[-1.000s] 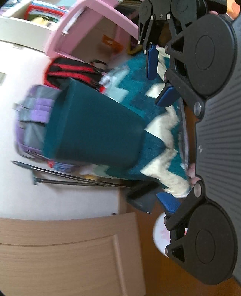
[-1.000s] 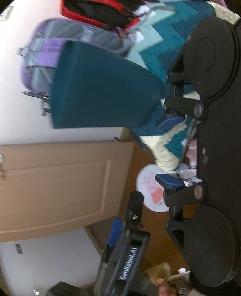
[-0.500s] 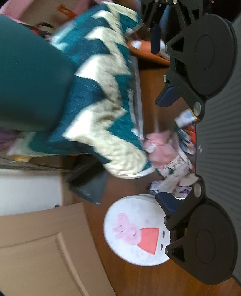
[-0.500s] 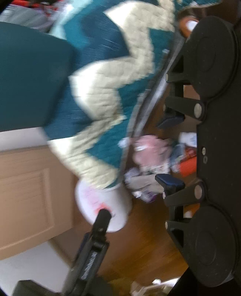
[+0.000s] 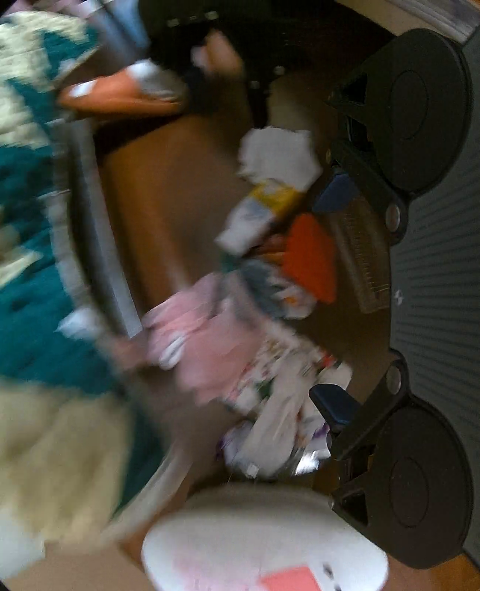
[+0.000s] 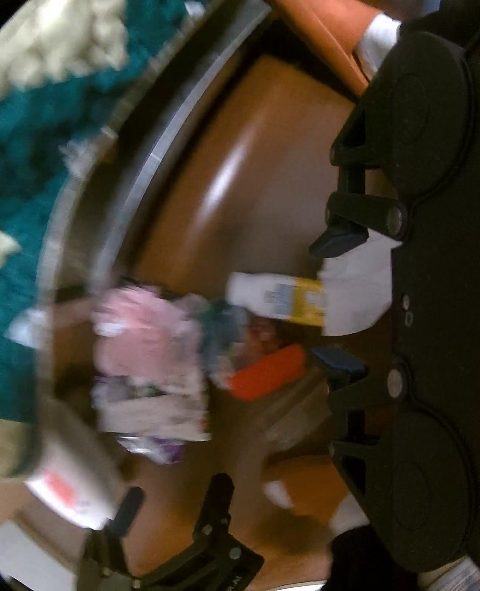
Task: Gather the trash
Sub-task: 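Grasp the clear plastic tray with the left tool while the right tool grasps white tissue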
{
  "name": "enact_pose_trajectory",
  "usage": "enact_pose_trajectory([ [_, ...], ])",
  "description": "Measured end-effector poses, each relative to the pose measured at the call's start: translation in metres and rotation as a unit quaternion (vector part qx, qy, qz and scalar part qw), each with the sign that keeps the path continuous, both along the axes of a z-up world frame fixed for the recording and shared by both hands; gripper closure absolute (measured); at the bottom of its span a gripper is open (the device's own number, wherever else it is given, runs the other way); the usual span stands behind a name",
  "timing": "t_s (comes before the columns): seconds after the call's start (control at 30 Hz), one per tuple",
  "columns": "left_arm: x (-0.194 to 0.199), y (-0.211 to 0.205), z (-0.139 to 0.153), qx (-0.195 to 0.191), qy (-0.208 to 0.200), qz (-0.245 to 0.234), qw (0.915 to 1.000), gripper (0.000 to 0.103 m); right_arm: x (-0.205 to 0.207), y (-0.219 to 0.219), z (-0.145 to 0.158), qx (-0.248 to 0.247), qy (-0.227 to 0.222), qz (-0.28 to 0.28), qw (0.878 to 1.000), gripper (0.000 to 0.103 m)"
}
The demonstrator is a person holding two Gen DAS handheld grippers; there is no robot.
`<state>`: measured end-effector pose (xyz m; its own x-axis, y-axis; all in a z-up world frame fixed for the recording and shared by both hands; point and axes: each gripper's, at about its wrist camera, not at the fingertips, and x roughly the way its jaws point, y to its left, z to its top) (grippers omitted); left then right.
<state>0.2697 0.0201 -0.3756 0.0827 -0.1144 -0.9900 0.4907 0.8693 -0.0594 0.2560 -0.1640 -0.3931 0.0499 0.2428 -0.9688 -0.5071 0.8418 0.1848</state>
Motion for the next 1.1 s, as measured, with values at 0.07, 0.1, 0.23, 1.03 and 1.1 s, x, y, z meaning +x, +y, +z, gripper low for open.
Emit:
enact_pose_trajectory([
  [0.07, -0.010, -0.008, -0.025, 0.012, 0.021, -0.043, 0.9988, 0.004, -0.012, 0.007, -0.020, -0.017, 0.010, 0.038, 0.999, 0.050],
  [0.1, -0.016, -0.013, -0.036, 0.016, 0.030, -0.068, 0.9971, 0.004, -0.018, 0.010, -0.032, -0.024, 0.020, 0.057, 0.998, 0.050],
  [0.23, -0.045, -0.031, -0.077, 0.027, 0.053, -0.156, 0.9859, 0.004, -0.037, 0.015, -0.074, -0.054, 0.060, 0.115, 0.990, 0.050],
  [1.03, -0.078, -0.049, -0.178, 0.076, 0.069, -0.214, 0.9714, 0.034, -0.066, 0.015, -0.159, -0.121, 0.069, 0.212, 0.967, 0.099],
  [1.1, -0.077, -0.048, -0.175, 0.073, 0.063, -0.215, 0.9717, 0.041, -0.068, 0.015, -0.157, -0.126, 0.071, 0.219, 0.965, 0.101],
])
